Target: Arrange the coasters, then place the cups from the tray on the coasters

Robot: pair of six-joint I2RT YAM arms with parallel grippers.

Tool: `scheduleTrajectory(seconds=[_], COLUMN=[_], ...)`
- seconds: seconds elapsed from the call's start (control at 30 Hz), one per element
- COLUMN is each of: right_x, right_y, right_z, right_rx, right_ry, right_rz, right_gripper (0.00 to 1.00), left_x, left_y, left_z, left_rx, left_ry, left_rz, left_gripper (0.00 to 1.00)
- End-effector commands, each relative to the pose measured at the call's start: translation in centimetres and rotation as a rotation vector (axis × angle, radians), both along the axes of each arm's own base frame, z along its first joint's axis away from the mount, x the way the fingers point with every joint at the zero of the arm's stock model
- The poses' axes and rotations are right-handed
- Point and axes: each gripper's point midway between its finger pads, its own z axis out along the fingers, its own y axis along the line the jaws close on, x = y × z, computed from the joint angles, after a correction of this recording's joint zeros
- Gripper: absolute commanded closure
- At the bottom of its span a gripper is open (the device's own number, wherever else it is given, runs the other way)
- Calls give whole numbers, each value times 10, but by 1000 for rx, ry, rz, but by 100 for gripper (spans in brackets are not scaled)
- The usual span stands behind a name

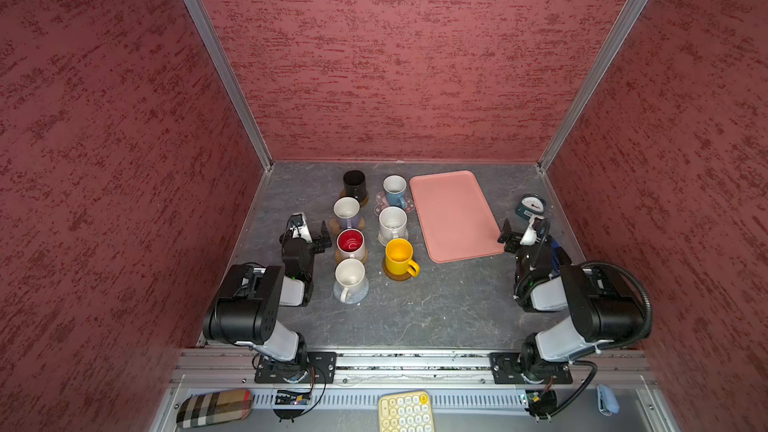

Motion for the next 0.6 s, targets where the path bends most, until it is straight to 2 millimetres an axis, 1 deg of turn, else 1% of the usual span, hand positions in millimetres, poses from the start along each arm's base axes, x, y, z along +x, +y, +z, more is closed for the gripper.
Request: scheduleTrajectory(seconds=[0.0,0.03,0.07,0.1,0.13,0.17,0.2,0.23,0.37,0.5,0.57], right_x=[-11,-4,10,25,35,33,29,29,34,34,33], right_y=[-3,-3,-2,3,7,6,5,6,8,9,8], right_z=[28,23,18,14,9,14,15,14,12,11,13], right_rx=[-16,-12,-15,-22,-25,-25,-26,-25,-30,-30,-31], right_ry=[-137,-99,-49,5,47,25,7,14,33,35,24], right_rz=[-17,-16,-6,23,51,50,42,42,59,62,58], right_gripper=[1,1,1,1,1,1,1,1,1,1,1], left_x=[-1,1,6,15,23,30,30,30,31,32,29], left_y=[3,5,9,12,11,8,3,2,2,2,3], left_z=[26,24,22,19,16,14,14,15,14,12,14], left_rx=[-23,-34,-43,-48,-48,-22,2,6,3,-9,-2], left_ry=[-131,-120,-92,-42,-2,27,30,24,28,37,23], left_rz=[-9,-5,11,22,22,21,20,19,16,0,15], left_gripper=[0,0,0,0,0,0,0,0,0,0,0])
